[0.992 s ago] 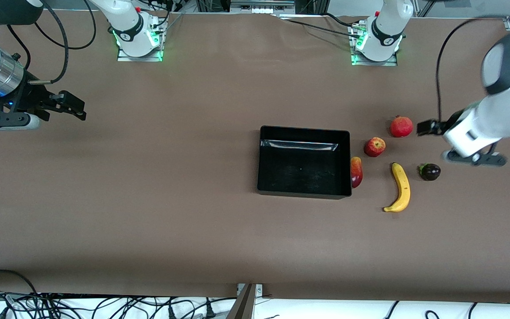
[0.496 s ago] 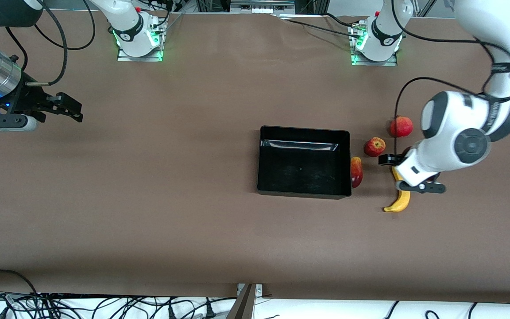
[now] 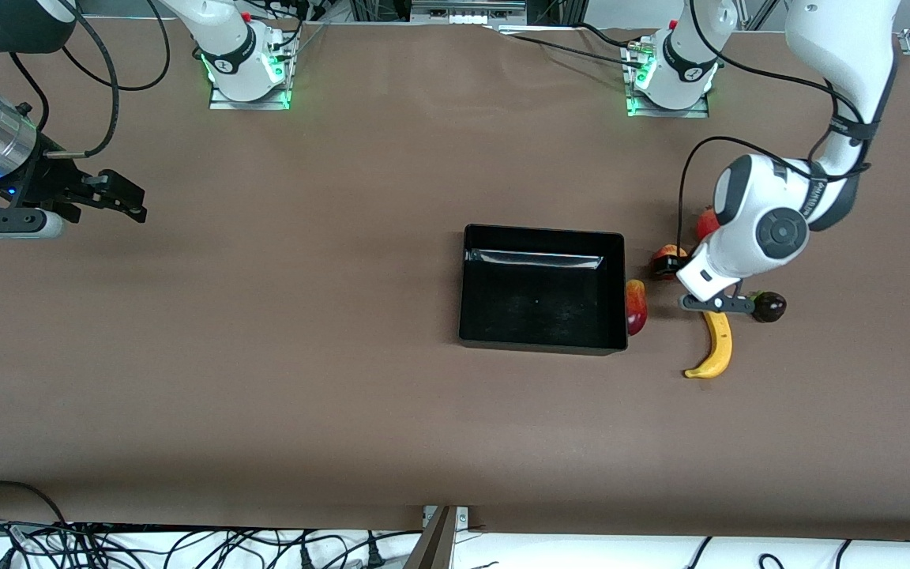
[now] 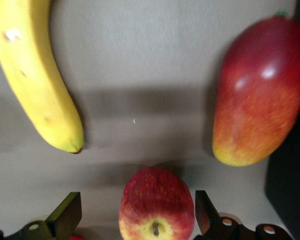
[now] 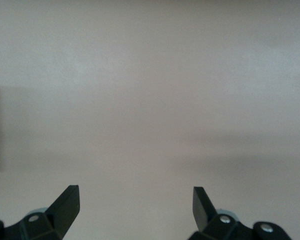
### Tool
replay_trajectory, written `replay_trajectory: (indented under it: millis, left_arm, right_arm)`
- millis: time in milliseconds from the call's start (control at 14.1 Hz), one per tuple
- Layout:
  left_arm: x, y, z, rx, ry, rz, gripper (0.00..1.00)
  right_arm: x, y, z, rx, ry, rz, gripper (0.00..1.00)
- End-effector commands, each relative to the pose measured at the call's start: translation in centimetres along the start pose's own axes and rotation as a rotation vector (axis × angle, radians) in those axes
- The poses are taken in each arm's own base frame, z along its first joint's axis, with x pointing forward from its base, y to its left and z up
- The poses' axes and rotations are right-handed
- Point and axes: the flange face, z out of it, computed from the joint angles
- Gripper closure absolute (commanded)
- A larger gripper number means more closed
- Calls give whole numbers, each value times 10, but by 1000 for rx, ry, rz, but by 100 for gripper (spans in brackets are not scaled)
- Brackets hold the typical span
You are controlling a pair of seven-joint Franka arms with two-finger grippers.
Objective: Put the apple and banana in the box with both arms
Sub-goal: 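Reach the left gripper down to the small red-yellow apple, then close the left gripper on the small apple and lift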
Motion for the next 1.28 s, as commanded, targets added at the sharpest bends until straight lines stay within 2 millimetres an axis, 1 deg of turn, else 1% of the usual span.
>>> replay_trajectory:
  millis: [0, 71, 142, 212, 283, 354, 425, 496, 567, 638, 708, 779, 850, 921, 992, 1062, 1133, 1204]
  left_arm:
    - [-20, 2, 7, 9, 19, -2, 0]
    - [-20, 2, 8, 9, 17, -1, 0]
    - [-24, 4, 13, 9, 5, 1, 0]
    - [-26, 13, 17, 7, -2, 18, 0]
    - [-27, 15, 18, 6, -5, 23, 0]
    - [-26, 15, 18, 6, -4, 24, 16]
    - [-26, 15, 18, 6, -9, 24, 45]
    - [-24, 15, 18, 7, -9, 36, 65]
    - [-22, 15, 13, 10, -1, 42, 74]
    - [-15, 15, 2, 20, 16, 50, 79]
    - [-5, 15, -15, 26, 10, 49, 79]
    - [7, 17, -41, 32, -12, 46, 79]
    - [21, 18, -73, 40, -45, 43, 79]
    - [29, 23, -99, 44, -75, 39, 79]
    - [36, 38, -120, 36, -81, 48, 79]
    - [39, 50, -129, 35, -83, 38, 79]
    - [40, 69, -141, 35, -62, -1, 79]
    - [38, 90, -143, 39, -55, -43, 79]
  right_arm:
    - [6, 1, -6, -6, 31, 12, 0]
    - [7, 1, -6, -4, 34, 14, 0]
    - [7, 0, -6, -4, 34, 12, 0]
    - [7, 0, -6, -4, 34, 11, 0]
    - [7, 0, -6, -6, 34, 11, 0]
    - [7, 0, -6, -6, 34, 12, 0]
    - [7, 1, -6, -4, 34, 14, 0]
    - [7, 1, -6, -4, 34, 14, 0]
    - [7, 1, -6, -4, 34, 14, 0]
    - [7, 1, -6, -4, 35, 14, 0]
    - [7, 0, -7, -4, 38, 12, 0]
    - [7, 0, -6, -4, 35, 12, 0]
    - [7, 1, -6, -4, 35, 14, 0]
    - [7, 1, -6, -4, 35, 14, 0]
    - [7, 1, -6, -4, 35, 14, 0]
    - [7, 1, -6, -4, 35, 14, 0]
    - [7, 1, -6, -4, 35, 14, 0]
    - [7, 1, -6, -4, 35, 14, 0]
